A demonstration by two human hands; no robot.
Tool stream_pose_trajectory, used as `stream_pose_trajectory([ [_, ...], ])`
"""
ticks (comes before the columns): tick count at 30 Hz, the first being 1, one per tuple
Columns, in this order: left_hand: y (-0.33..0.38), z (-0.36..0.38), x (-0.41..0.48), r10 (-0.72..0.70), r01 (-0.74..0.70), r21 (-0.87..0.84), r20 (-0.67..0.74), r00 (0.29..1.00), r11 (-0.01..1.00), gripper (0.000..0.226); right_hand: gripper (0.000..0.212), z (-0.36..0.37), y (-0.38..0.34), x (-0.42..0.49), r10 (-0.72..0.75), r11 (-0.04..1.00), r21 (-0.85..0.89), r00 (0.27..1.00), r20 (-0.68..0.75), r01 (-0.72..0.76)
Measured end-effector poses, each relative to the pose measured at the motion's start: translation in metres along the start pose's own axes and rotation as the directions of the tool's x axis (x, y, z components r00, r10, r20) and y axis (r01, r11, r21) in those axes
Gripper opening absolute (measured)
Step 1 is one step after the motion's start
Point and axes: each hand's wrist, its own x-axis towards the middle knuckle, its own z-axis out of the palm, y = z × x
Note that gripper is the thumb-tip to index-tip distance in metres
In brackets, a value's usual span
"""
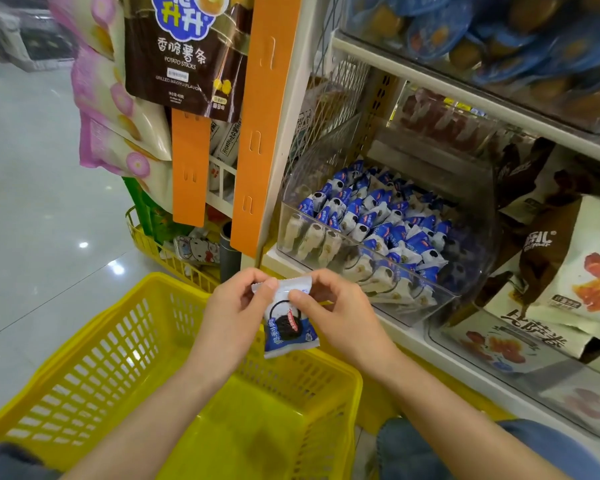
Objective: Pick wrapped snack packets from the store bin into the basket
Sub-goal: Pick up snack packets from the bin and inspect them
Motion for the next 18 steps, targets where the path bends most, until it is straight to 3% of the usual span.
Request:
stream_pose_trajectory([
  [8, 0.0006, -0.0015, 0.0, 0.032, -0.034, 0.02, 0.067, 0.997, 0.999, 0.015, 0.012, -0.0006, 0.0007, -0.0009, -0.095, 0.995, 0.03, 0.995, -0.033, 0.096],
  [14, -0.0004, 0.0, -0.0001, -0.003, 0.003, 0.007, 0.071, 0.997, 1.0, 0.024, 0.011, -0.0044, -0.0002, -0.003, -0.212, 0.959, -0.2, 0.976, -0.043, 0.2],
  [18, -0.0026, 0.0026, -0.0002, -0.019, 0.018, 0.037, 0.028, 0.999, 0.999, 0.014, 0.003, -0.0082, 0.0009, -0.0047, -0.318, 0.904, -0.327, 0.944, -0.087, 0.275],
])
